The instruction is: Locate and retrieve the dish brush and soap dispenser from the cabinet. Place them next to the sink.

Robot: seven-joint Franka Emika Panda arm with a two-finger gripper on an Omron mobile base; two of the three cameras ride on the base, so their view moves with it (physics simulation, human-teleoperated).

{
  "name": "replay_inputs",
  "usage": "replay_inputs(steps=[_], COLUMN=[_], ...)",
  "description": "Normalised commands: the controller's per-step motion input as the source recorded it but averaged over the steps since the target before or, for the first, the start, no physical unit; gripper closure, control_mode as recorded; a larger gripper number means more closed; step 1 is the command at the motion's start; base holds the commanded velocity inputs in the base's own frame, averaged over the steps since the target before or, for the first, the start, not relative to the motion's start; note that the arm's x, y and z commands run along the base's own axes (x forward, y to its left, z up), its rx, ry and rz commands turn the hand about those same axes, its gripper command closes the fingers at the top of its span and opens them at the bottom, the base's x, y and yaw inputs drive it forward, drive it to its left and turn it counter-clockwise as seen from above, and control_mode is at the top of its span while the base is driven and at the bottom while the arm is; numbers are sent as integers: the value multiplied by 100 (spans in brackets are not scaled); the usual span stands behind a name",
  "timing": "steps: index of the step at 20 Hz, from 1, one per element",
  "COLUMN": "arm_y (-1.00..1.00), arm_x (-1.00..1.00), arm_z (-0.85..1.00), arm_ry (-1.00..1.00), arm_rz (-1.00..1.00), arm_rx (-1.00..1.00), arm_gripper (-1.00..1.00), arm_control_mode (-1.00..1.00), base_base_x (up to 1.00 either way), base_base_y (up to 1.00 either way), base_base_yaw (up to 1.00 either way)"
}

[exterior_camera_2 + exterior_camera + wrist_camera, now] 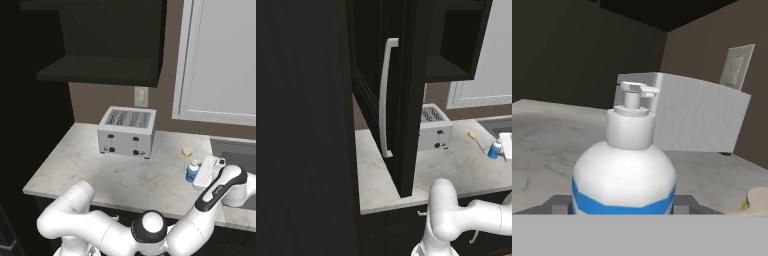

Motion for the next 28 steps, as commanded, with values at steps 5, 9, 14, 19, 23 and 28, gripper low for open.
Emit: replay_inputs(steps=[5, 9, 14, 19, 23, 28], arm_y=[0, 0, 0, -2, -18, -21], arm_x=[0, 0, 0, 0, 0, 0], arm_z=[-8, -2, 0, 0, 5, 3], arm_ry=[-5, -1, 0, 0, 3, 4], arm_rz=[2, 0, 0, 0, 0, 0], arm_rx=[0, 0, 0, 0, 0, 0], arm_gripper=[-100, -100, -100, -100, -100, -100], arm_control_mode=[-100, -100, -100, -100, -100, -100], base_base_x=[0, 0, 0, 0, 0, 0], base_base_y=[0, 0, 0, 0, 0, 0], base_base_yaw=[0, 0, 0, 0, 0, 0])
